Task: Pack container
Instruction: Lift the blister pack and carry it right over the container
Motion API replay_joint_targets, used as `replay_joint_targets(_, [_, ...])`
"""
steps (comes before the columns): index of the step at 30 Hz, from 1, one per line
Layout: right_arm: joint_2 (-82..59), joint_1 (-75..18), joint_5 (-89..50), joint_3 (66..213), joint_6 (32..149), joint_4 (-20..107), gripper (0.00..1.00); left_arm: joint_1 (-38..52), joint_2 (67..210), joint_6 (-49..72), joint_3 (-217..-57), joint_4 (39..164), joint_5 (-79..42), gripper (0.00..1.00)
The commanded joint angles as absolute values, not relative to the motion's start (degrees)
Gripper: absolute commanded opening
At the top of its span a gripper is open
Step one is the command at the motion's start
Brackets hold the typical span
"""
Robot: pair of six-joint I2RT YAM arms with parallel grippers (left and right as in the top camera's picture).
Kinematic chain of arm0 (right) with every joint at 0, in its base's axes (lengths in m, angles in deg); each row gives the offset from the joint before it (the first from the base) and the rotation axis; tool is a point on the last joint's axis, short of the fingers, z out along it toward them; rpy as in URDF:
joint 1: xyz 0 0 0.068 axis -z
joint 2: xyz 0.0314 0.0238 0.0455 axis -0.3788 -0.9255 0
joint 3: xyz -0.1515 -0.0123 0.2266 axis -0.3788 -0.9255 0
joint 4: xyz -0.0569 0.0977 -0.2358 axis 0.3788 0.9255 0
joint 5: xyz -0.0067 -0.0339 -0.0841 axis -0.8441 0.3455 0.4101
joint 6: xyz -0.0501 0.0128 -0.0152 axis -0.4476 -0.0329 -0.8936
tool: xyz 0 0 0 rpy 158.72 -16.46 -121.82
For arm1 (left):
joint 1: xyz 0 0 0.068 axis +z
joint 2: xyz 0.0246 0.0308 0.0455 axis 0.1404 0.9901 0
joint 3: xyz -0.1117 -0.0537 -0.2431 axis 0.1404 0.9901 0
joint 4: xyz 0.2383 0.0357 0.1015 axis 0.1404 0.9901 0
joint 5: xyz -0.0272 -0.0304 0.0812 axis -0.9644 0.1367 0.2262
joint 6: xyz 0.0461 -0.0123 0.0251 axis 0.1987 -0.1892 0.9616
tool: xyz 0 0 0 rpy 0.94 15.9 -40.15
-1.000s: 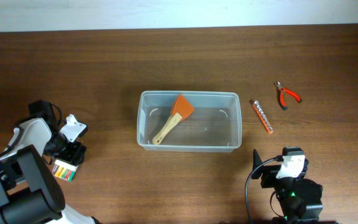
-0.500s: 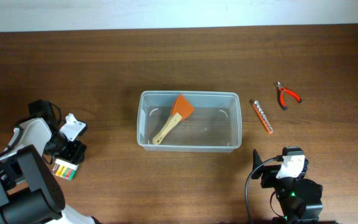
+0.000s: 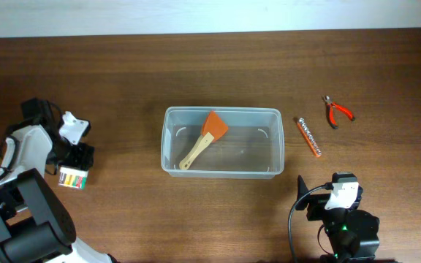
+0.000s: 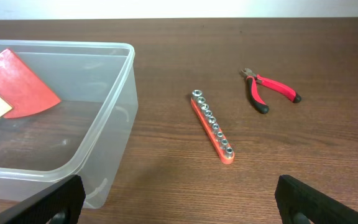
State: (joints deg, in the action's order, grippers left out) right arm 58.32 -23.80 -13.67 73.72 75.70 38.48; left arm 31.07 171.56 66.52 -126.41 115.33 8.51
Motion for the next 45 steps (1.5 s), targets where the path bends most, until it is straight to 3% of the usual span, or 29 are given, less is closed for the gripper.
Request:
replay_joint_targets(1, [58.76,-24.11,-12.51,73.4,75.79,38.68,0.99,30.66,171.91,62.54,-130.06,116.51,7.39,0.02])
replay_joint_targets(11, [58.76,-24.11,-12.51,73.4,75.79,38.65,0.99,22.86,171.91,58.45,-145.23,124.84,6.48,0.02])
replay_joint_targets(21, [58.76,-24.11,-12.51,73.4,75.77,38.65,0.99,7.05,171.91,56.09,-164.6,133.71,3.81,0.02])
replay_joint_targets(32, [58.76,-24.11,-12.51,73.4,75.79,38.65,0.99,-13.12,172.61,56.53,-165.93,133.21,3.79,0.02])
replay_joint_targets(45, [58.76,-24.11,-12.54,73.4,75.79,38.65,0.99,-17.41,188.26,56.48,-165.86,133.86,-3.67,0.02])
